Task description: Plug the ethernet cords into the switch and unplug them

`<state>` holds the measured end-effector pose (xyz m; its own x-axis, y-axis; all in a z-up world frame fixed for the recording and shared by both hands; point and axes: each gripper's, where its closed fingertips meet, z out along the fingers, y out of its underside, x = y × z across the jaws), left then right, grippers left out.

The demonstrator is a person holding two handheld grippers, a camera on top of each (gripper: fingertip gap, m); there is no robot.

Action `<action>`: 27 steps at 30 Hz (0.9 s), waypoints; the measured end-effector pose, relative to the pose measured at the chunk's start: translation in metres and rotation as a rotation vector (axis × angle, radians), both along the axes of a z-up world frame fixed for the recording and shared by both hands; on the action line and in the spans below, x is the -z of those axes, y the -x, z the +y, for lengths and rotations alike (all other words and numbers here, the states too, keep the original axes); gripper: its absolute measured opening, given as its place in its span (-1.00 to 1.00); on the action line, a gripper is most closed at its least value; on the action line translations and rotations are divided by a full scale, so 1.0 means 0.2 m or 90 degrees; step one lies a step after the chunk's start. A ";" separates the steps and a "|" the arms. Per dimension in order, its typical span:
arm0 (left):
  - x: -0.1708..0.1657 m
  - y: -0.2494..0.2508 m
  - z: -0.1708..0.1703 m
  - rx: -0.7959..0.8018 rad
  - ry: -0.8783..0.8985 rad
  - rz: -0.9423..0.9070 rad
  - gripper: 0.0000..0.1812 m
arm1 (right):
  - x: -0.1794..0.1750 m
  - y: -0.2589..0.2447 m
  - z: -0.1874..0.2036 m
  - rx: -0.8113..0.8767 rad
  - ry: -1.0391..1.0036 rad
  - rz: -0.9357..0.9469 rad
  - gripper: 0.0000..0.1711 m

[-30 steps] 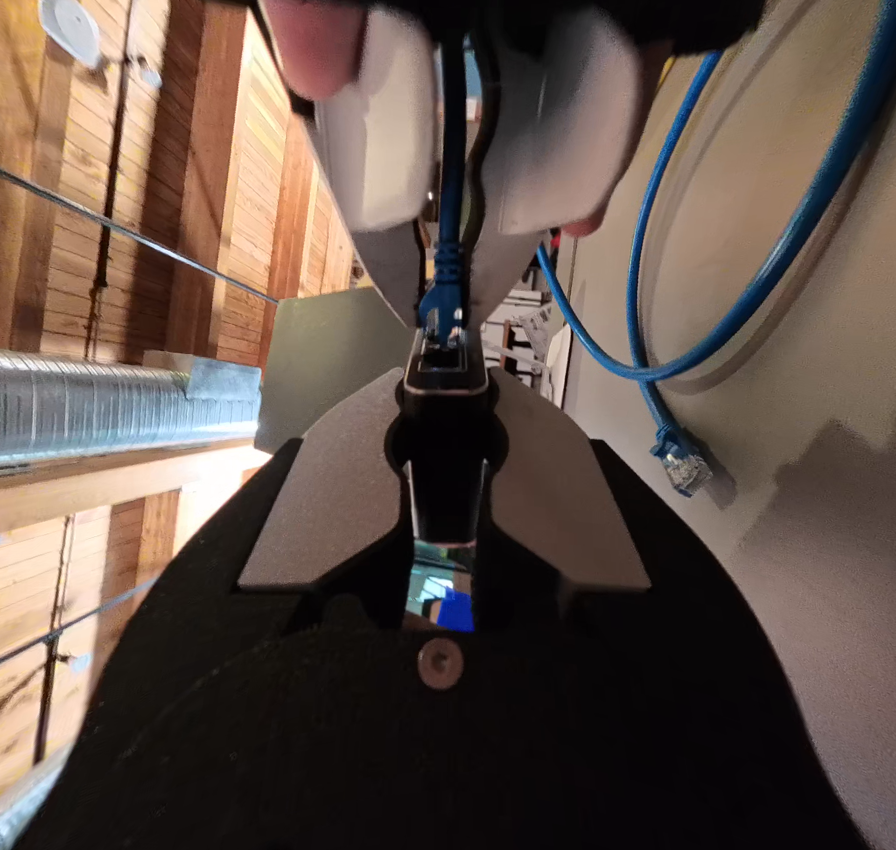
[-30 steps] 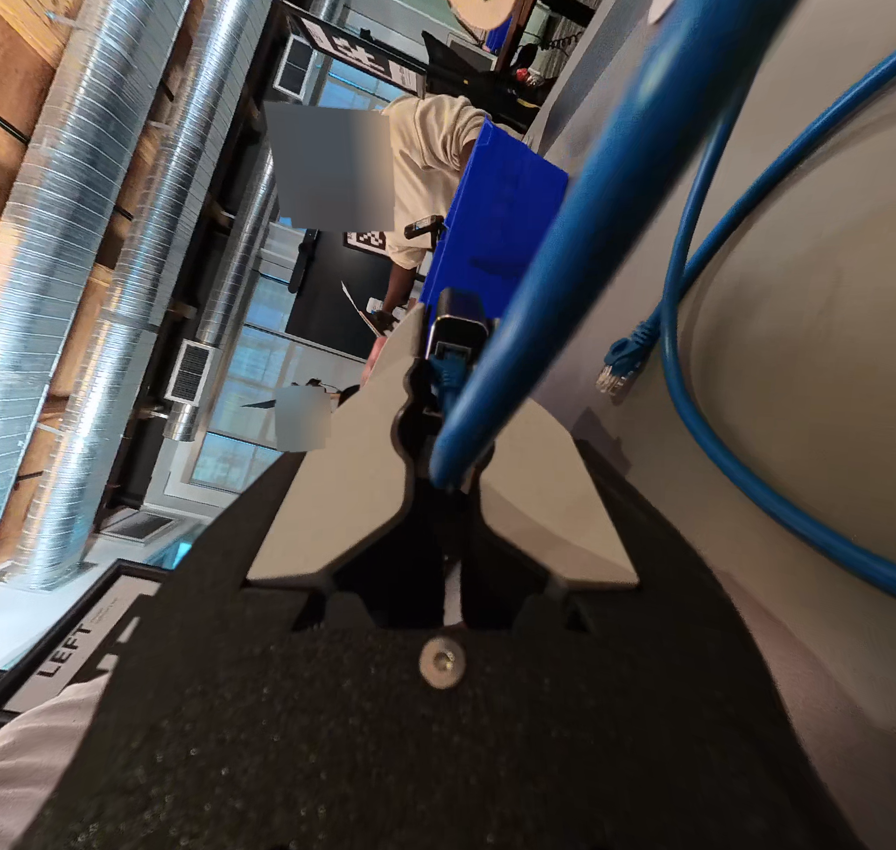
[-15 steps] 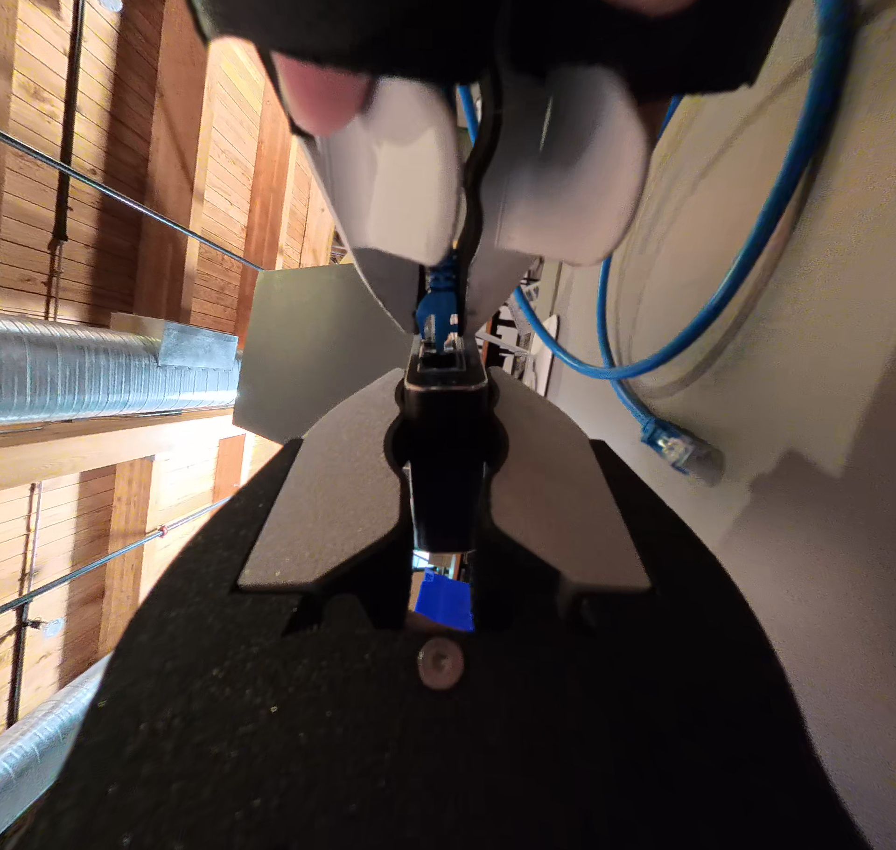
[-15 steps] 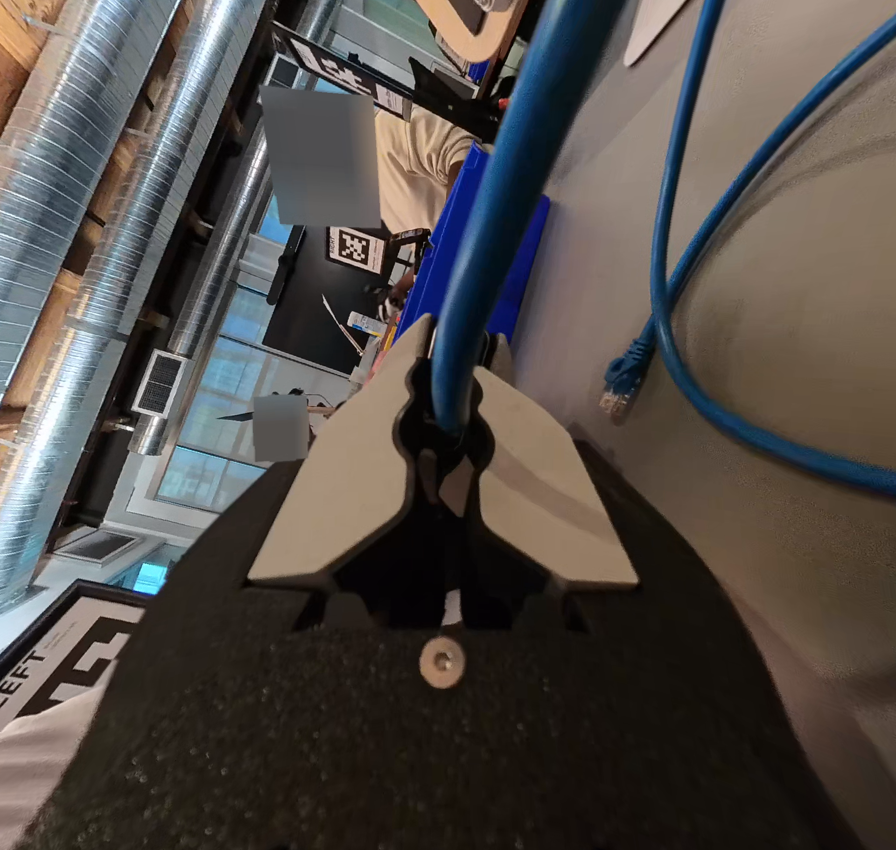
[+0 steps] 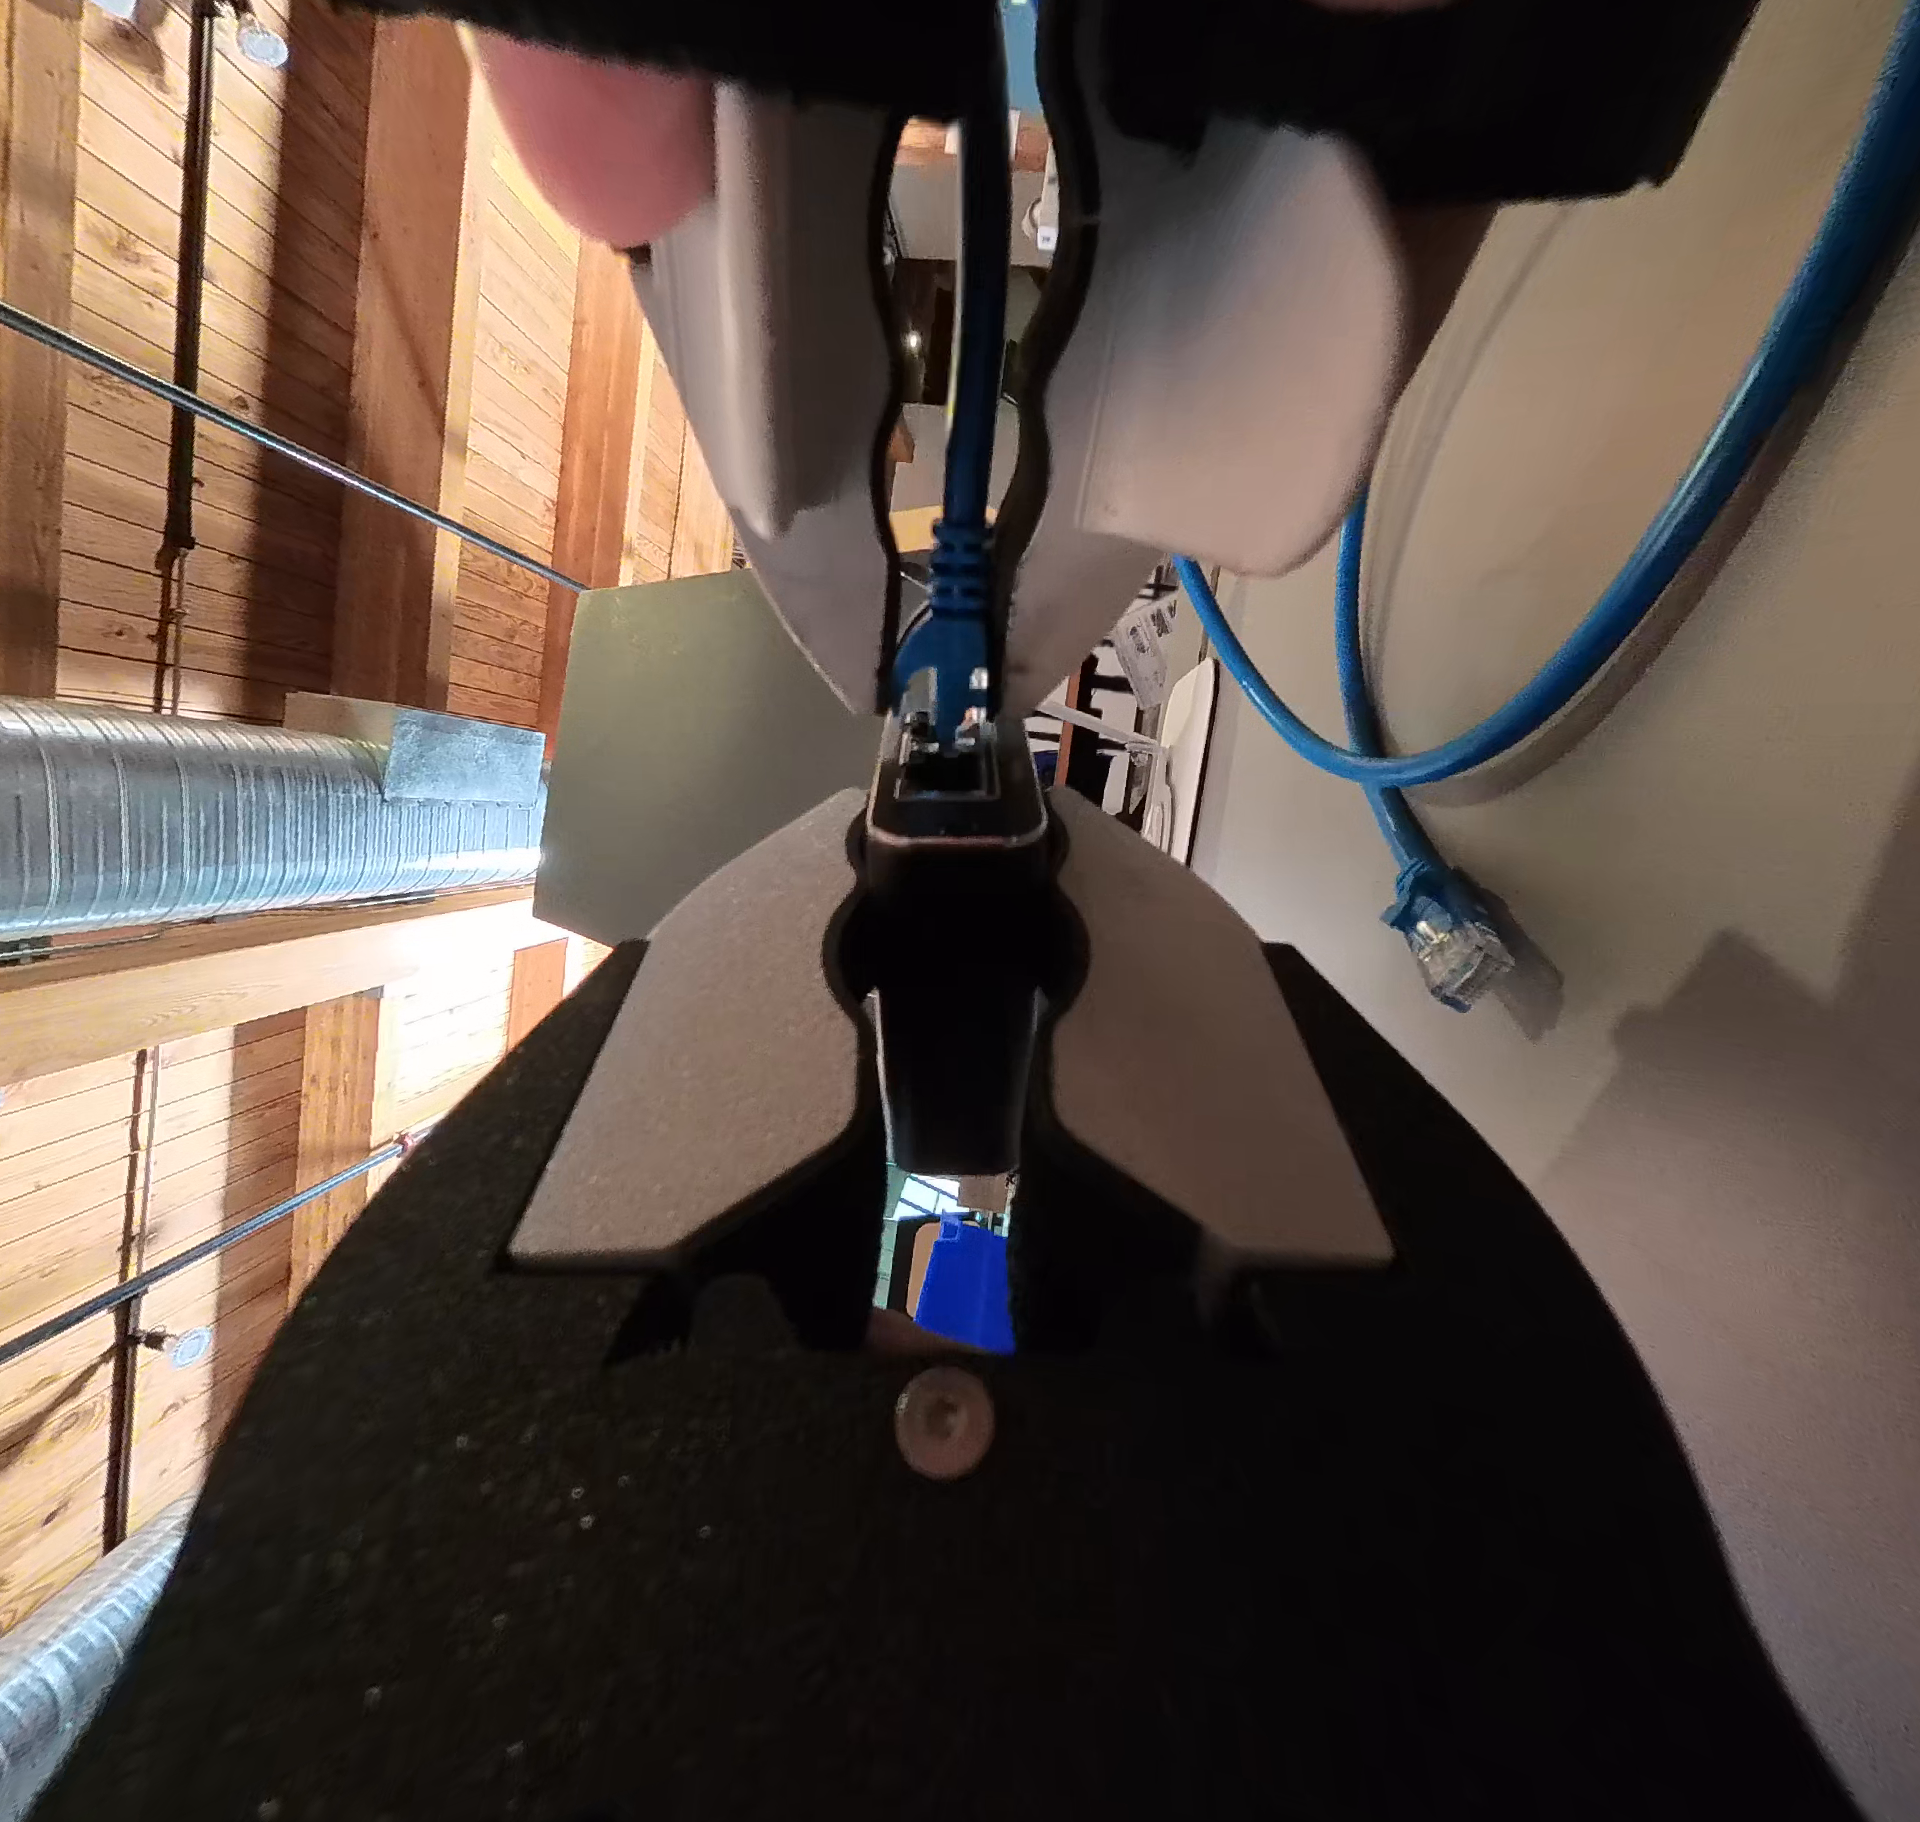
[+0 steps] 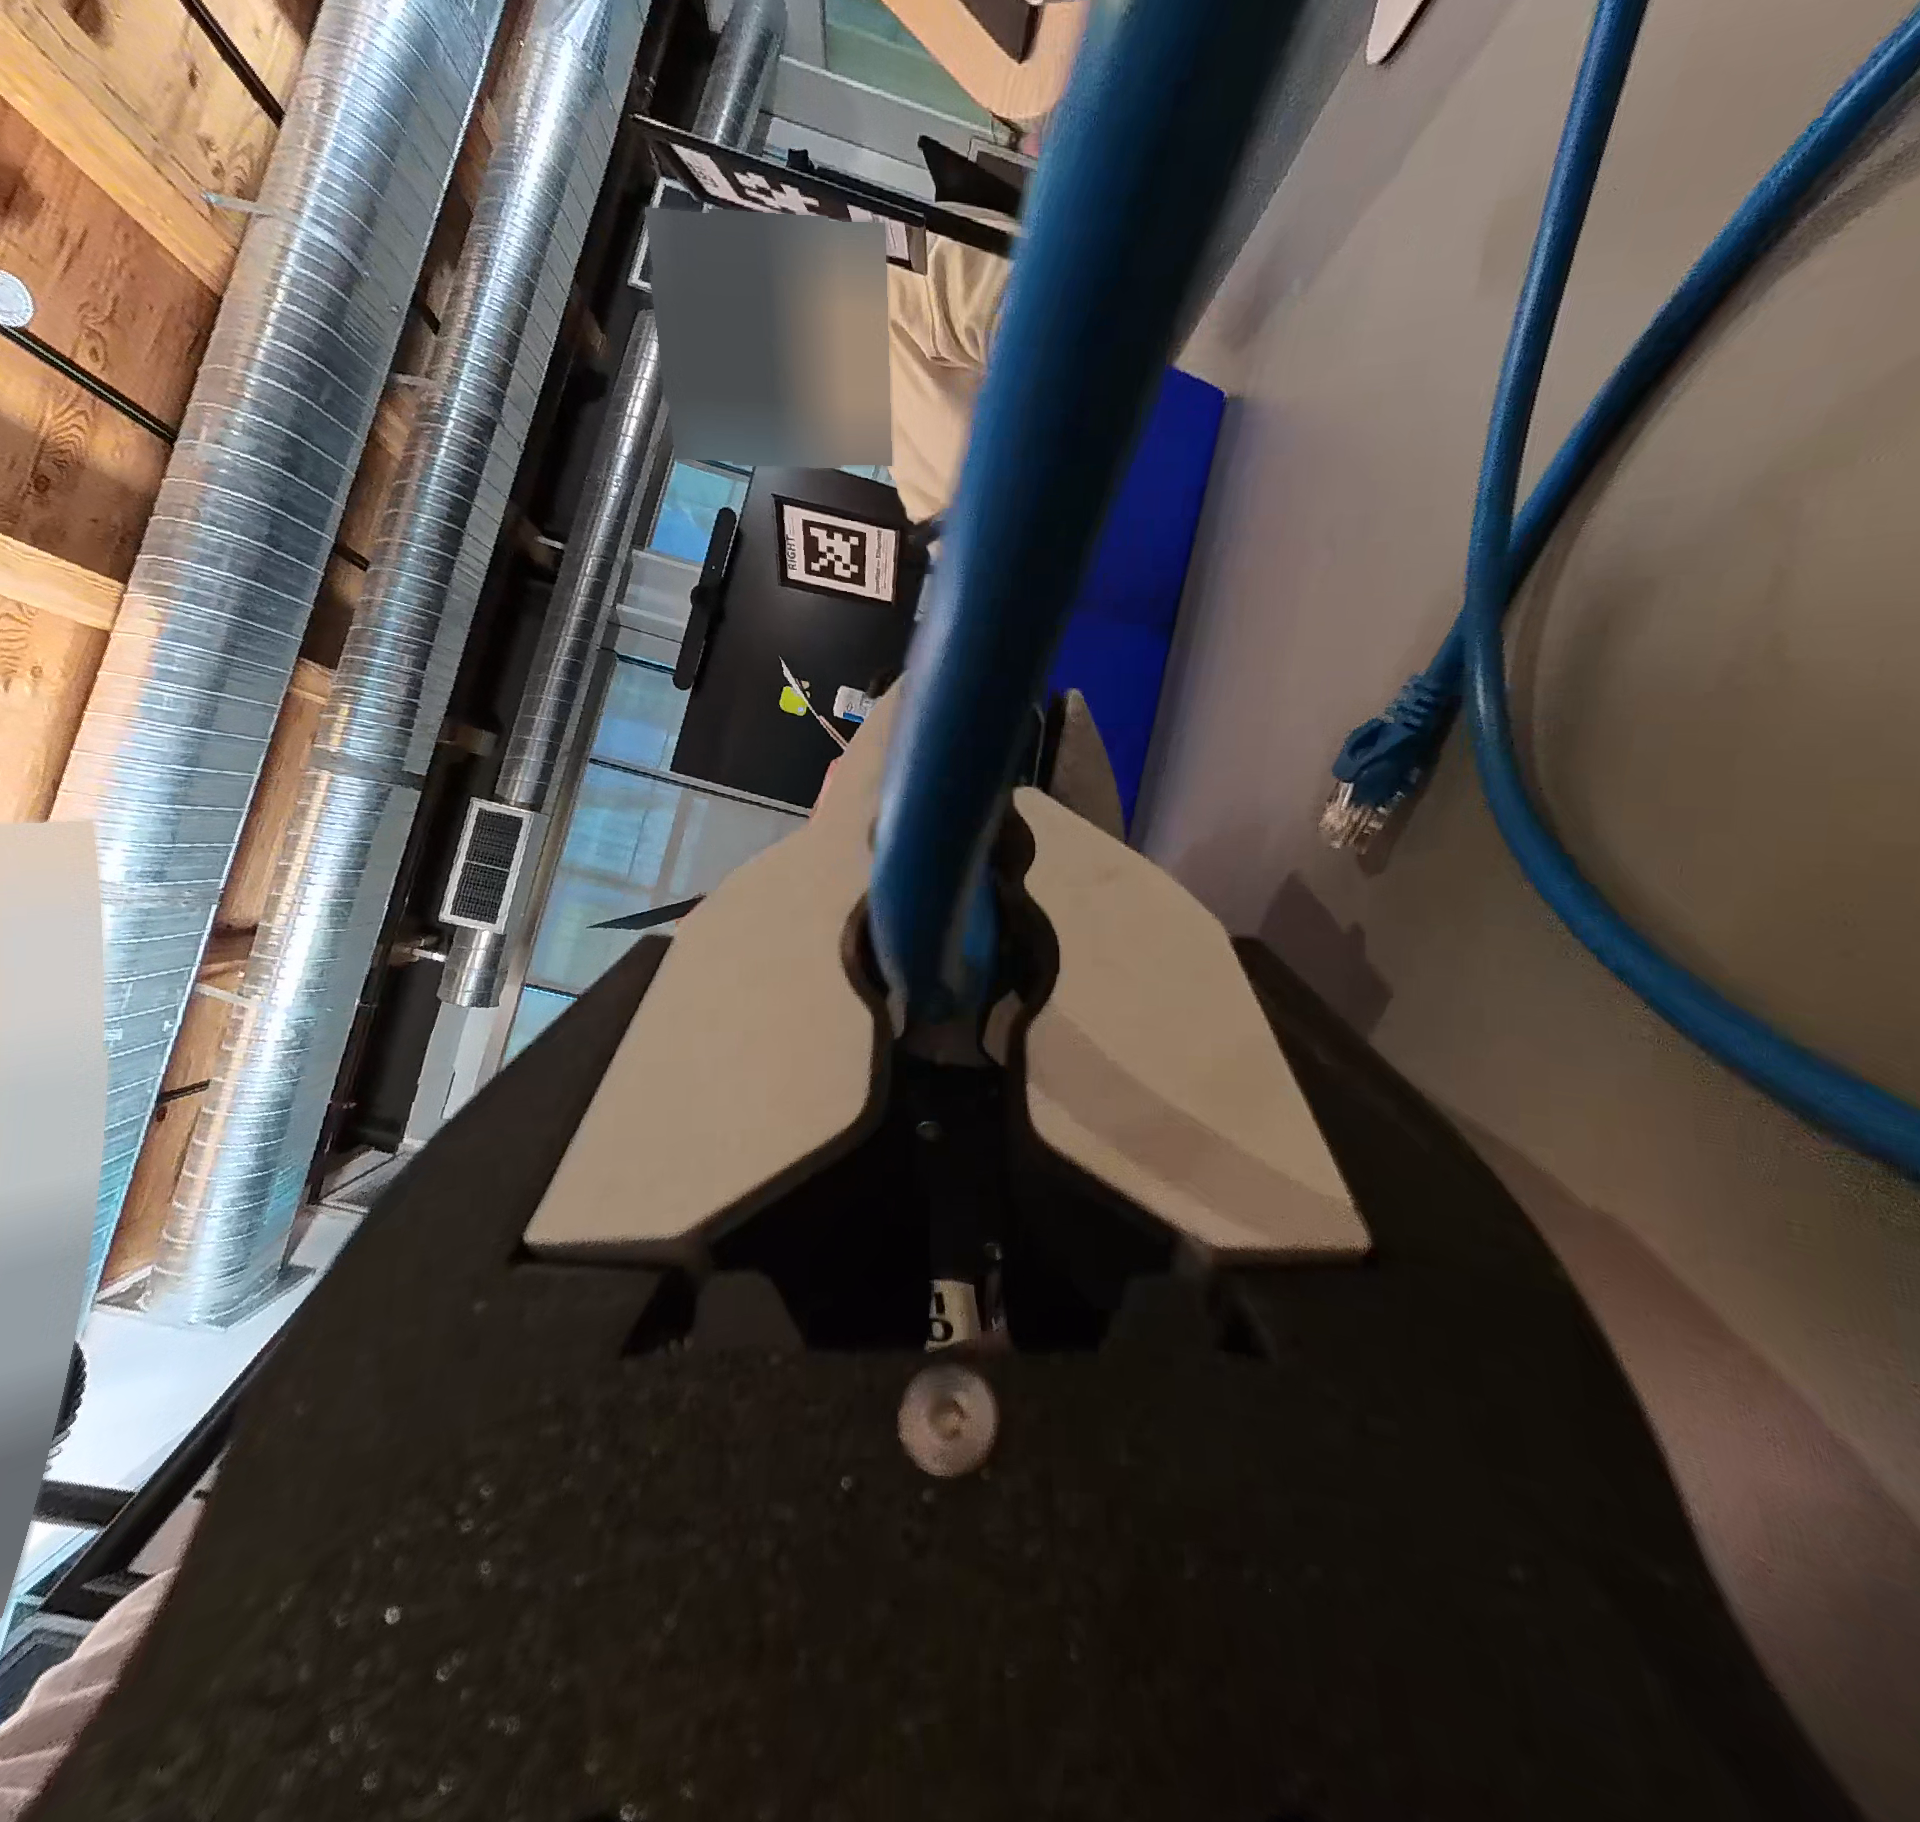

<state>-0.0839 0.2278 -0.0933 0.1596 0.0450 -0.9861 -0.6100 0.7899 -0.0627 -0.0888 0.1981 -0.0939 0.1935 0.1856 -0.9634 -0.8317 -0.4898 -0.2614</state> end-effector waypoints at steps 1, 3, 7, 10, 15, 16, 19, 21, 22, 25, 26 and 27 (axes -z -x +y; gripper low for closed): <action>0.00 0.00 0.00 0.000 0.001 0.001 -0.72 | 0.00 0.00 0.00 0.002 -0.002 -0.001 -0.83; 0.01 -0.01 0.00 -0.001 0.004 0.006 -0.72 | 0.01 0.00 0.00 0.001 0.003 0.003 -0.82; 0.02 -0.01 0.00 0.000 0.005 0.010 -0.72 | 0.02 0.00 0.01 0.005 0.009 0.001 -0.82; 0.01 -0.01 -0.01 0.002 -0.004 0.011 -0.72 | 0.02 0.00 0.01 0.016 0.003 0.007 -0.82; 0.01 -0.01 -0.01 0.003 -0.007 0.009 -0.72 | 0.01 0.00 0.01 0.017 -0.004 0.013 -0.82; 0.01 -0.01 -0.01 0.004 -0.008 0.008 -0.72 | 0.00 -0.01 0.01 0.021 -0.009 0.018 -0.82; 0.01 -0.01 -0.01 0.003 -0.008 0.009 -0.72 | 0.00 0.00 0.01 0.018 -0.017 0.028 -0.78; 0.00 -0.01 -0.02 0.004 -0.011 0.008 -0.72 | 0.00 0.00 0.01 0.019 -0.016 0.028 -0.82; 0.01 -0.01 -0.02 0.003 -0.011 0.009 -0.72 | 0.00 -0.01 0.01 0.018 -0.011 0.028 -0.82; 0.01 -0.02 -0.03 0.013 -0.020 0.012 -0.72 | 0.01 -0.01 0.02 0.027 -0.008 0.034 -0.83; 0.01 -0.02 -0.04 0.015 -0.025 0.011 -0.72 | 0.01 -0.01 0.01 0.030 -0.008 0.031 -0.83; 0.00 -0.02 -0.05 0.015 -0.035 0.010 -0.72 | 0.00 0.00 0.01 0.027 -0.016 0.025 -0.83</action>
<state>-0.0807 0.2187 -0.0932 0.1462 0.0958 -0.9846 -0.5917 0.8061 -0.0094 -0.0879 0.2002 -0.0947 0.1631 0.2024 -0.9656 -0.8615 -0.4478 -0.2394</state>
